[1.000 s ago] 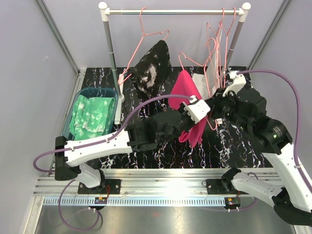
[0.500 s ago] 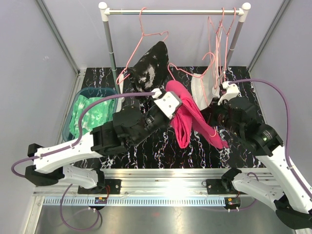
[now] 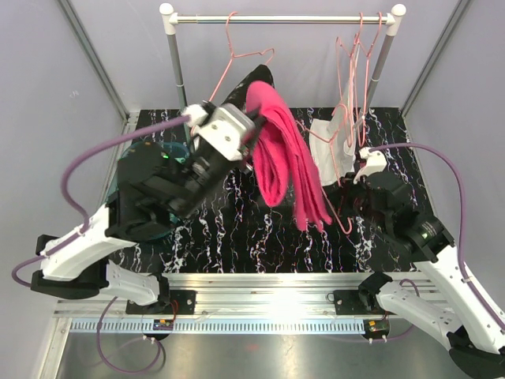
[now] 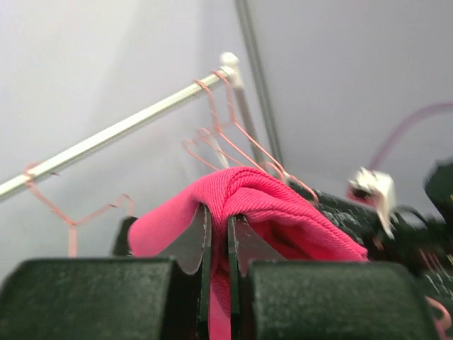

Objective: Remove the trousers from the hanger

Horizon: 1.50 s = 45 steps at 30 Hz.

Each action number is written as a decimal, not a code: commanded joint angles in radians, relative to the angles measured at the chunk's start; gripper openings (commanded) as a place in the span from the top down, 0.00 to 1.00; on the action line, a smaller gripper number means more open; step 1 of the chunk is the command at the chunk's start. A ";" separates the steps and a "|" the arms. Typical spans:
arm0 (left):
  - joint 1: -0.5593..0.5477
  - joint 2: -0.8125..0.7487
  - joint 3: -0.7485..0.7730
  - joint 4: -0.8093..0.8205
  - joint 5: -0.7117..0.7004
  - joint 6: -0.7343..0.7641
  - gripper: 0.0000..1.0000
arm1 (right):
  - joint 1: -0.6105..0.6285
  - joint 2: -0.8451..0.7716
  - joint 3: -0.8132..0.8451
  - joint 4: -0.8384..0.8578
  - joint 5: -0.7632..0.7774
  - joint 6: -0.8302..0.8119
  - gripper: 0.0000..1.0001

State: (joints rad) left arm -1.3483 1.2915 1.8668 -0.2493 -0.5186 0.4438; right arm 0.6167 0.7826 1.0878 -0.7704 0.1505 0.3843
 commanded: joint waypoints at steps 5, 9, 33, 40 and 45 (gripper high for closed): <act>0.001 -0.055 0.158 0.252 -0.171 0.225 1.00 | -0.005 -0.017 0.007 -0.061 0.066 -0.028 1.00; 0.003 -0.072 0.158 0.283 -0.288 0.358 1.00 | -0.005 -0.023 0.020 -0.075 0.078 -0.038 1.00; 0.454 -0.564 -0.513 0.127 -0.785 0.319 1.00 | -0.005 -0.008 0.153 0.003 -0.008 -0.044 1.00; 0.653 -0.640 -0.767 -0.015 -0.695 0.228 1.00 | -0.005 -0.032 0.164 0.019 -0.066 -0.042 1.00; 0.831 -0.627 -0.900 -0.085 -0.624 0.190 1.00 | -0.005 -0.066 0.170 0.026 -0.094 -0.045 1.00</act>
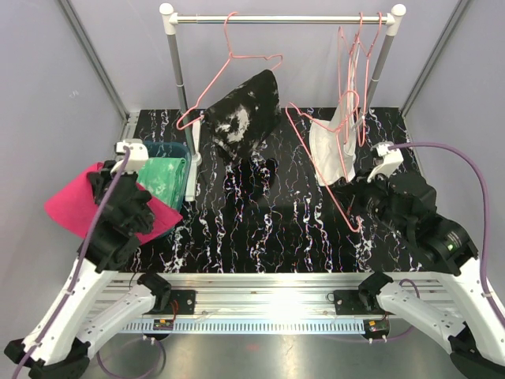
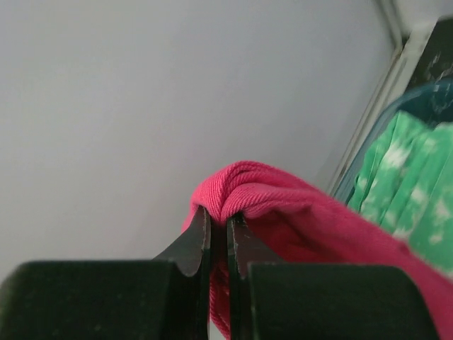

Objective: Remove the trousers from the hanger

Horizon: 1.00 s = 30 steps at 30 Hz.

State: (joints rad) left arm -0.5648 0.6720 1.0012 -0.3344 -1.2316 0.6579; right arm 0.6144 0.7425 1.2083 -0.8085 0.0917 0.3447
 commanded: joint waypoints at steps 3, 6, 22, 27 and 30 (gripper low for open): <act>0.075 -0.022 -0.033 -0.011 0.106 -0.050 1.00 | -0.002 -0.041 0.056 0.061 -0.035 -0.015 1.00; 0.094 0.006 -0.003 -0.008 0.083 -0.029 1.00 | -0.002 -0.042 0.062 0.055 -0.041 -0.024 1.00; 0.301 0.098 0.004 0.356 0.279 0.480 1.00 | -0.002 -0.069 0.043 0.054 -0.049 -0.026 1.00; 0.327 0.144 0.086 0.312 0.294 0.493 1.00 | -0.002 -0.078 0.042 0.040 -0.050 -0.036 1.00; 0.332 0.130 0.096 0.193 0.363 0.528 1.00 | -0.002 -0.083 0.040 0.032 -0.047 -0.041 1.00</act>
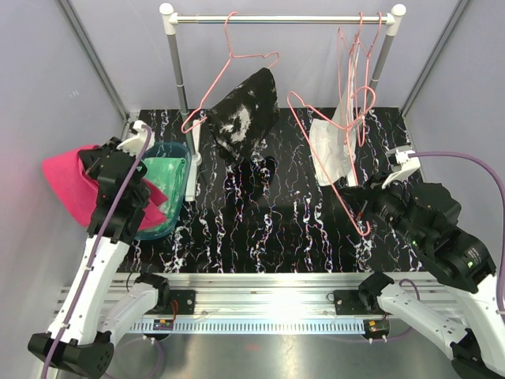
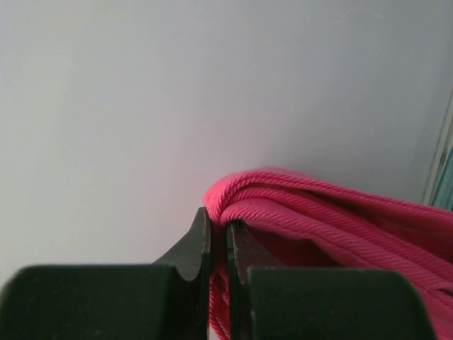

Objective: Remove the trousers from the hanger

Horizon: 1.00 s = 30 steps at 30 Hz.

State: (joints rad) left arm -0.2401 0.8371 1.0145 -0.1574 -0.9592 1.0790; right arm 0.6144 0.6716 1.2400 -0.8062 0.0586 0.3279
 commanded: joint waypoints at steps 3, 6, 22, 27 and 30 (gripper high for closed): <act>0.015 -0.030 0.012 0.047 0.097 0.127 1.00 | -0.004 -0.026 -0.002 0.044 -0.023 -0.021 1.00; 0.021 -0.023 -0.076 0.093 0.086 0.145 1.00 | -0.002 -0.030 -0.011 0.050 -0.031 -0.016 1.00; 0.021 -0.072 -0.131 0.140 0.086 0.136 1.00 | -0.002 -0.030 -0.021 0.065 -0.054 -0.004 1.00; 0.021 0.020 -0.152 0.179 0.085 0.082 1.00 | -0.002 -0.043 -0.022 0.055 -0.043 -0.007 1.00; 0.019 0.104 -0.139 0.192 0.051 -0.005 1.00 | -0.002 -0.055 -0.030 0.058 -0.046 0.000 1.00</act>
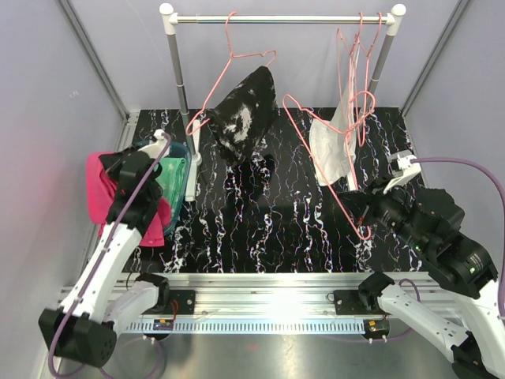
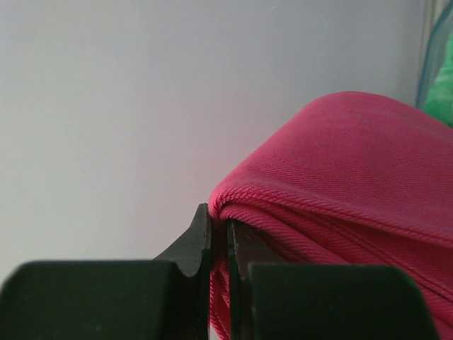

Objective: Remove the trousers from the hanger

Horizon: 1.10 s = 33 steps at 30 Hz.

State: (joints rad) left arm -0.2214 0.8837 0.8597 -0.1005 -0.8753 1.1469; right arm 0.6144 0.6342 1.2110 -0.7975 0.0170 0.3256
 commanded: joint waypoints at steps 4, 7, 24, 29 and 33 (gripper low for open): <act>0.001 0.144 -0.031 0.269 -0.042 -0.085 1.00 | -0.002 -0.028 -0.004 0.041 -0.012 0.009 1.00; 0.001 0.208 -0.045 0.314 -0.028 -0.134 1.00 | -0.002 -0.034 -0.004 0.034 -0.011 0.009 1.00; -0.035 0.569 0.200 -0.237 0.127 -0.578 1.00 | -0.002 -0.041 -0.002 0.009 0.001 0.004 1.00; -0.035 0.584 0.202 -0.246 0.179 -0.682 1.00 | -0.002 -0.048 -0.008 0.012 -0.002 0.010 1.00; -0.030 0.600 0.278 -0.326 0.341 -0.844 1.00 | -0.002 -0.051 -0.008 0.009 -0.003 0.012 1.00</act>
State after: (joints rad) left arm -0.2657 1.4723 1.0512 -0.3672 -0.6647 0.4728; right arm 0.6144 0.5911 1.2034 -0.8108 0.0143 0.3305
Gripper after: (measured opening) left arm 0.050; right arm 0.088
